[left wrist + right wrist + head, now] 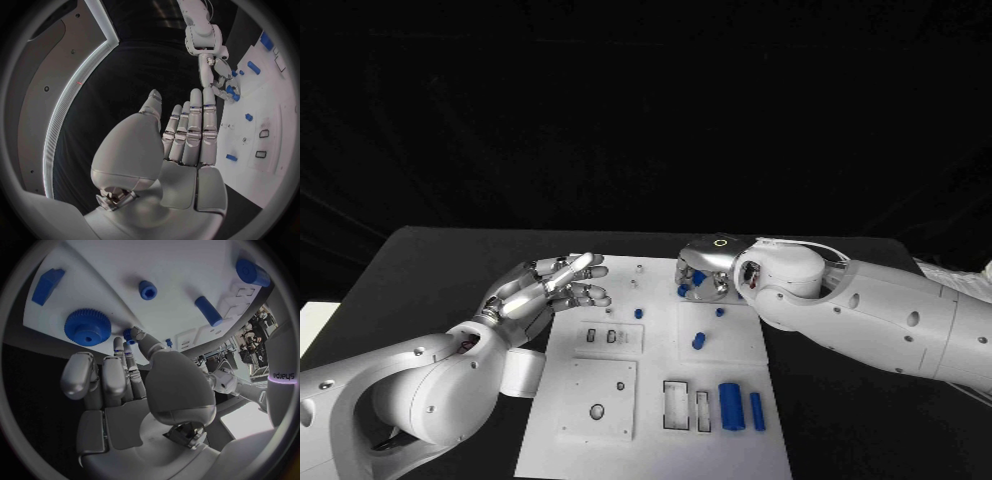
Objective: Assemble the parts on the task board
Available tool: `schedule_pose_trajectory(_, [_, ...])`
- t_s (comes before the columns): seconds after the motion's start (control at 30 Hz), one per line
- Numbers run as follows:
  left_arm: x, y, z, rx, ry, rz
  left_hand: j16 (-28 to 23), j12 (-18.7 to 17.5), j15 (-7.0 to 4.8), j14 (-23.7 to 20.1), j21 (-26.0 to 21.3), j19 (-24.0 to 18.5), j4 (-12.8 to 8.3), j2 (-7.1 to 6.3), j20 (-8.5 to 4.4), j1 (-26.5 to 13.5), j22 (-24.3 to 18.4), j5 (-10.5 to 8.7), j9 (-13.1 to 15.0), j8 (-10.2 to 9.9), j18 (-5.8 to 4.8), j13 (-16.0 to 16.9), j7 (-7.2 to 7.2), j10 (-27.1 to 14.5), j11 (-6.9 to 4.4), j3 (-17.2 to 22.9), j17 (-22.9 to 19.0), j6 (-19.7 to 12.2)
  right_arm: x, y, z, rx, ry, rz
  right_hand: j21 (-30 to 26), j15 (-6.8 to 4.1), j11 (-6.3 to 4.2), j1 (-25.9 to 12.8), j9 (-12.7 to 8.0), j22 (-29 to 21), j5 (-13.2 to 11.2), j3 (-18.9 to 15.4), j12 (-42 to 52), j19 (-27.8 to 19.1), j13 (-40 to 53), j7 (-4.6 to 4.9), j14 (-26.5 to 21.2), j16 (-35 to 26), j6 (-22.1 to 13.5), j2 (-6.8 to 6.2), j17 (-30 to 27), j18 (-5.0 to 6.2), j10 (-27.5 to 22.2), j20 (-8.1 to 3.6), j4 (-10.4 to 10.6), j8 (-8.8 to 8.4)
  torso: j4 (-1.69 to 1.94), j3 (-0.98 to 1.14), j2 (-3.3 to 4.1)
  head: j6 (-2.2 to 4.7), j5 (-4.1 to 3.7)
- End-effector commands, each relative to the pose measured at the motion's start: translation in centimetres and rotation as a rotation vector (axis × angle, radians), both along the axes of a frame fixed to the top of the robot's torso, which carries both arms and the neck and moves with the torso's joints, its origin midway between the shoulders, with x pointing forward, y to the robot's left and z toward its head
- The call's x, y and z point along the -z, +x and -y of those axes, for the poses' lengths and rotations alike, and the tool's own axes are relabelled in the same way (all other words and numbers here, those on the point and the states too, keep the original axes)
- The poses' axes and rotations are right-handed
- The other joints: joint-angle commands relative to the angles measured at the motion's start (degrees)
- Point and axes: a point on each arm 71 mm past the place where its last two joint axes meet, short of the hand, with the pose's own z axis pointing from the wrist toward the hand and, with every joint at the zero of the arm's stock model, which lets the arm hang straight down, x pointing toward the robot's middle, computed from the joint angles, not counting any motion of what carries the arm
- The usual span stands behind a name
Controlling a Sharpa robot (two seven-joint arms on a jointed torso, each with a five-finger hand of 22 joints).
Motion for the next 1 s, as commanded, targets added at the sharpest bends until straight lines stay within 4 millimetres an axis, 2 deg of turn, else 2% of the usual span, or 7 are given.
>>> schedule_pose_trajectory(0.03, [-0.1, 0.0, 0.1, 0.006, -0.006, 0.003, 0.31, -0.27, 0.07, -0.22, 0.31, -0.11, -0.18, 0.55, 0.18, 0.09, 0.09, -0.13, -0.09, -0.34, 0.51, -0.05, 0.44, -0.10, 0.19, -0.20, 0.09, -0.11, 0.2, -0.1, -0.1, -0.009, -0.026, -0.008, -0.33, 0.20, -0.11, 0.64, 0.09, 0.04, 0.07, 0.59, 0.00, -0.11, -0.09, -0.06, 1.87, 0.25, 0.39, 0.00, -0.05, 0.95, 0.43, -0.16, 0.04, 0.18, 0.05, -0.03, 0.23, 0.07, -0.01])
schedule_pose_trajectory(0.3, [-0.1, 0.1, 0.0, 0.003, -0.004, 0.002, 0.33, -0.34, 0.08, -0.26, 0.36, -0.14, -0.32, 0.73, 0.19, 0.26, 0.11, -0.12, -0.08, -0.40, 0.52, -0.04, 0.45, -0.13, 0.20, -0.13, 0.19, -0.13, 0.2, -0.1, -0.2, -0.015, -0.028, -0.009, -0.39, 0.11, -0.21, 0.70, 0.24, 0.01, -0.02, 2.06, -0.01, 0.05, -0.16, -0.11, 1.81, 0.56, 1.02, 0.32, -0.01, 0.93, 1.05, -0.26, 0.55, 0.12, 0.04, -0.13, 0.41, -0.05, 0.02])
schedule_pose_trajectory(0.53, [0.0, 0.2, -0.1, 0.000, -0.002, 0.002, 0.34, -0.38, 0.08, -0.28, 0.39, -0.16, -0.40, 0.82, 0.20, 0.35, 0.12, -0.11, -0.08, -0.44, 0.52, -0.04, 0.47, -0.16, 0.21, -0.10, 0.25, -0.15, 0.2, -0.1, -0.3, -0.020, -0.019, -0.004, -0.40, 0.08, -0.24, 0.45, 0.32, 0.01, -0.26, 2.70, 0.00, 0.12, -0.17, -0.11, 1.77, 0.64, 1.30, 0.49, -0.10, 0.92, 1.37, -0.30, 1.06, 0.11, 0.08, -0.14, 0.55, 0.06, -0.08])
schedule_pose_trajectory(0.6, [0.0, 0.2, -0.1, 0.000, -0.002, 0.001, 0.34, -0.41, 0.09, -0.30, 0.42, -0.18, -0.49, 0.88, 0.20, 0.44, 0.13, -0.12, -0.08, -0.47, 0.52, -0.04, 0.48, -0.18, 0.22, -0.07, 0.30, -0.16, 0.1, -0.1, -0.3, -0.022, -0.012, 0.000, -0.40, 0.03, -0.34, 0.28, 0.42, 0.02, -0.33, 3.06, 0.07, 0.18, -0.13, -0.19, 1.76, 0.74, 1.65, 0.65, -0.08, 0.91, 1.77, -0.34, 1.43, 0.19, 0.14, -0.16, 0.58, 0.11, -0.07])
schedule_pose_trajectory(0.67, [0.0, 0.2, -0.1, 0.000, -0.002, 0.000, 0.35, -0.42, 0.09, -0.31, 0.43, -0.18, -0.51, 0.89, 0.20, 0.46, 0.13, -0.11, -0.08, -0.47, 0.52, -0.04, 0.48, -0.18, 0.22, -0.07, 0.31, -0.16, 0.0, -0.1, -0.4, -0.025, 0.005, 0.011, -0.31, -0.27, -0.73, -0.04, 0.79, 0.19, -0.26, 3.91, 0.34, 0.36, 0.02, -0.62, 1.79, 1.04, 2.84, 1.55, 0.13, 0.88, 3.10, -0.53, 2.52, 0.62, 0.17, -0.19, 0.62, 0.12, 0.01])
schedule_pose_trajectory(0.73, [0.0, 0.2, -0.1, -0.001, 0.000, -0.001, 0.36, -0.48, 0.09, -0.36, 0.50, -0.22, -0.76, 1.02, 0.21, 0.71, 0.16, -0.10, -0.07, -0.55, 0.53, -0.03, 0.50, -0.22, 0.24, 0.00, 0.45, -0.19, -0.2, -0.2, -0.4, -0.025, 0.022, 0.023, -0.25, -0.46, -1.00, -0.10, 1.04, 0.29, -0.32, 4.38, 0.41, 0.48, 0.10, -0.87, 1.81, 1.19, 3.45, 1.89, 0.19, 0.86, 3.88, -0.71, 3.07, 0.83, 0.14, -0.19, 0.66, 0.12, 0.05])
schedule_pose_trajectory(1.0, [0.1, 0.3, -0.2, -0.009, 0.006, -0.005, 0.40, -0.74, 0.18, -0.58, 0.81, -0.41, -1.69, 1.37, 0.26, 1.52, 0.28, 0.03, -0.11, -0.90, 0.52, -0.08, 0.76, -0.81, 0.44, 0.30, 0.94, -0.67, -0.8, -0.4, -0.6, -0.011, 0.071, 0.073, -0.21, -0.76, -1.32, -0.37, 1.57, 0.38, -1.68, 5.19, 0.13, 0.67, 0.12, -1.19, 1.80, 1.50, 4.05, 1.72, 0.24, 0.81, 4.99, -1.08, 4.37, 0.88, 0.22, -0.25, 0.75, 0.36, 0.21])
